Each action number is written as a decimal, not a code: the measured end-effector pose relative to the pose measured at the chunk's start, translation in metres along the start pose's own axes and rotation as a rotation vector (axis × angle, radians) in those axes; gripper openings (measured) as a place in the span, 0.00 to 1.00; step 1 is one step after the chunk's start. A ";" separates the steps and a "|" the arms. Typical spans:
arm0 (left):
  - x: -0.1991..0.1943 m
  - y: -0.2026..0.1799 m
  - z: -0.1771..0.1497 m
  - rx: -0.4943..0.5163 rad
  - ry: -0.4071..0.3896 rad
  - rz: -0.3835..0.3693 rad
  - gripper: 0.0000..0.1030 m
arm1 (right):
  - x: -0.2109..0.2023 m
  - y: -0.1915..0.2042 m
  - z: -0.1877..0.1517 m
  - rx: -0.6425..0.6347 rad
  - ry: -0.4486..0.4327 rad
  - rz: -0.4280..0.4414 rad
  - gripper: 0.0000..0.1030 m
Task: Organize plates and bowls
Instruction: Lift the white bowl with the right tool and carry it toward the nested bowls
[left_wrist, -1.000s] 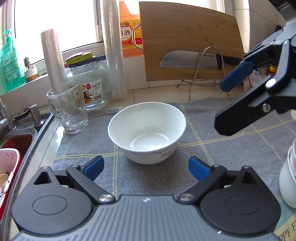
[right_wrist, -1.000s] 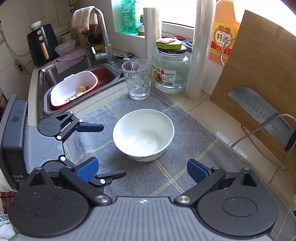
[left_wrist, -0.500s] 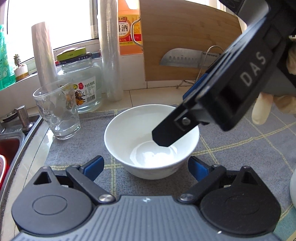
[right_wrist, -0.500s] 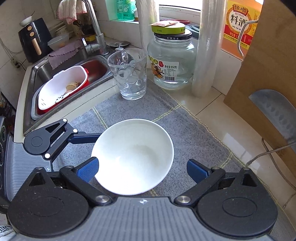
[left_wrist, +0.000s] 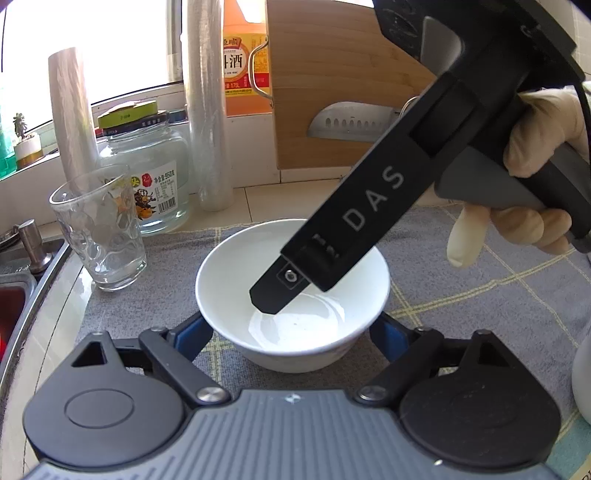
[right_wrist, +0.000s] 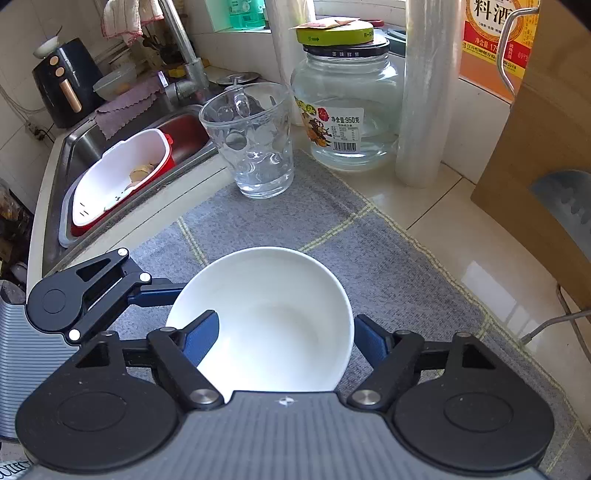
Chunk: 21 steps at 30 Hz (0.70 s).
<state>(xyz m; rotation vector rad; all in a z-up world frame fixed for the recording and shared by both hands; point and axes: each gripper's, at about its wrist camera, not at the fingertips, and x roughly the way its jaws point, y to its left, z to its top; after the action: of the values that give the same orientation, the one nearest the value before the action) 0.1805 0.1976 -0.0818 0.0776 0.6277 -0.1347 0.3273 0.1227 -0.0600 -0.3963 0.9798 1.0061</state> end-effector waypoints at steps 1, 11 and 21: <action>0.000 0.000 0.000 -0.001 0.001 -0.001 0.88 | 0.000 0.000 0.000 0.000 -0.001 0.000 0.79; 0.000 -0.001 0.002 0.003 0.016 0.005 0.88 | 0.001 0.001 0.000 0.000 -0.002 0.008 0.76; -0.017 -0.011 0.008 0.024 0.030 0.007 0.88 | -0.022 0.006 -0.006 0.022 -0.026 0.036 0.76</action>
<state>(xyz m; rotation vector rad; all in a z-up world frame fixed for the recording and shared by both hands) 0.1704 0.1878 -0.0655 0.1049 0.6561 -0.1340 0.3153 0.1107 -0.0443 -0.3475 0.9766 1.0300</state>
